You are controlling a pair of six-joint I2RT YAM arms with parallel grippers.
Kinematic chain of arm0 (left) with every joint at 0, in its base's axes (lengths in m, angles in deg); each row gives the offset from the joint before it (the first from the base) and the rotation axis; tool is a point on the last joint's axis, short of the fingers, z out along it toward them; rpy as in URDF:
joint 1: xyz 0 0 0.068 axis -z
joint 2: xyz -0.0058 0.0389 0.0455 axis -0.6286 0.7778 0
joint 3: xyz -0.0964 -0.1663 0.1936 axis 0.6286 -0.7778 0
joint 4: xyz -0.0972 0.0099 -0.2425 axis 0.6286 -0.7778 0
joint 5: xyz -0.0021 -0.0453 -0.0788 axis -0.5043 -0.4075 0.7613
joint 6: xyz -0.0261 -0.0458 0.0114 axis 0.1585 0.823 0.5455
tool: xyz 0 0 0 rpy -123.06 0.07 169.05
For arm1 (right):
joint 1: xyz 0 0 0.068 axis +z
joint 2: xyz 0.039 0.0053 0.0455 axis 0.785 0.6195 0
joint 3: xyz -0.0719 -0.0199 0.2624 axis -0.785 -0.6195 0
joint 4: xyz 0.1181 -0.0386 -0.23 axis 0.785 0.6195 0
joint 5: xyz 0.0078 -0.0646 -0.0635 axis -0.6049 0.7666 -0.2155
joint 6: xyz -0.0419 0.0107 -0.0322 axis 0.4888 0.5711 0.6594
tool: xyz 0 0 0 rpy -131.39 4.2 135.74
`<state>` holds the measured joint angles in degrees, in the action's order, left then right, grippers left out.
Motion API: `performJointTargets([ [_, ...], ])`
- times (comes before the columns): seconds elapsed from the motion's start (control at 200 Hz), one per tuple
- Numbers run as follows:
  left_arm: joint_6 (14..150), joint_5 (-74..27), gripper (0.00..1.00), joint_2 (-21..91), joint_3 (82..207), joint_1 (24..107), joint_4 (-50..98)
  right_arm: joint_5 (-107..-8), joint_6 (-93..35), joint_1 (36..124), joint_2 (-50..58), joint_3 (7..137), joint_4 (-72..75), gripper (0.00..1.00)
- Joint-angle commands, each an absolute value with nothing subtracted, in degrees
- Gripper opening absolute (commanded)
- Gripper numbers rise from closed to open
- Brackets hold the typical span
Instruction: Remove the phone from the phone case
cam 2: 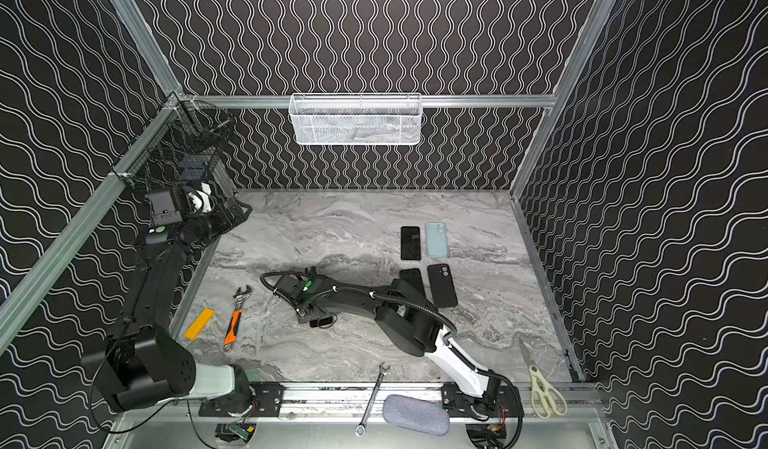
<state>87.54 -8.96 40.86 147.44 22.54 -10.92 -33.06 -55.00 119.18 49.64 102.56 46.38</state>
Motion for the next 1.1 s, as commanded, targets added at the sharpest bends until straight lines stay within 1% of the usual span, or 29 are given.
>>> performJointTargets([
  [0.0,89.45,-11.88,0.99,40.9,147.1,22.06,-11.27,-39.0,-55.21,119.31,50.1,101.38,48.24,0.68],
  [0.065,89.42,-11.89,0.99,41.21,147.1,22.07,-11.31,-38.61,-55.25,119.31,50.37,101.55,48.9,0.61],
  [0.185,89.7,-11.44,0.99,41.43,147.03,22.06,-11.22,-38.38,-54.59,119.23,50.6,101.2,48.52,0.53],
  [0.37,89.91,-11.22,0.99,41.7,146.86,22.16,-11.24,-36.46,-54.22,118.66,49.65,100.58,48.45,0.49],
  [0.696,89.45,-12.38,0.99,42.57,146.4,24.08,-11.31,-36.17,-53.82,114.94,45.19,95.33,46.02,0.47],
  [0.856,89.48,-13.91,0.99,41.87,145.88,27.21,-11.26,-36.01,-53.78,113.62,43.39,92.99,44.66,0.47],
  [0.971,91.87,-10.59,0.99,42.23,143.52,29.07,-10.47,-35.42,-53.77,113.08,42.81,92.3,44.72,0.47],
  [1.096,96.57,-7.48,0.98,40.32,136.4,30.82,-5.81,-36.34,-53.81,112.3,41.34,90.12,43.38,0.47],
])
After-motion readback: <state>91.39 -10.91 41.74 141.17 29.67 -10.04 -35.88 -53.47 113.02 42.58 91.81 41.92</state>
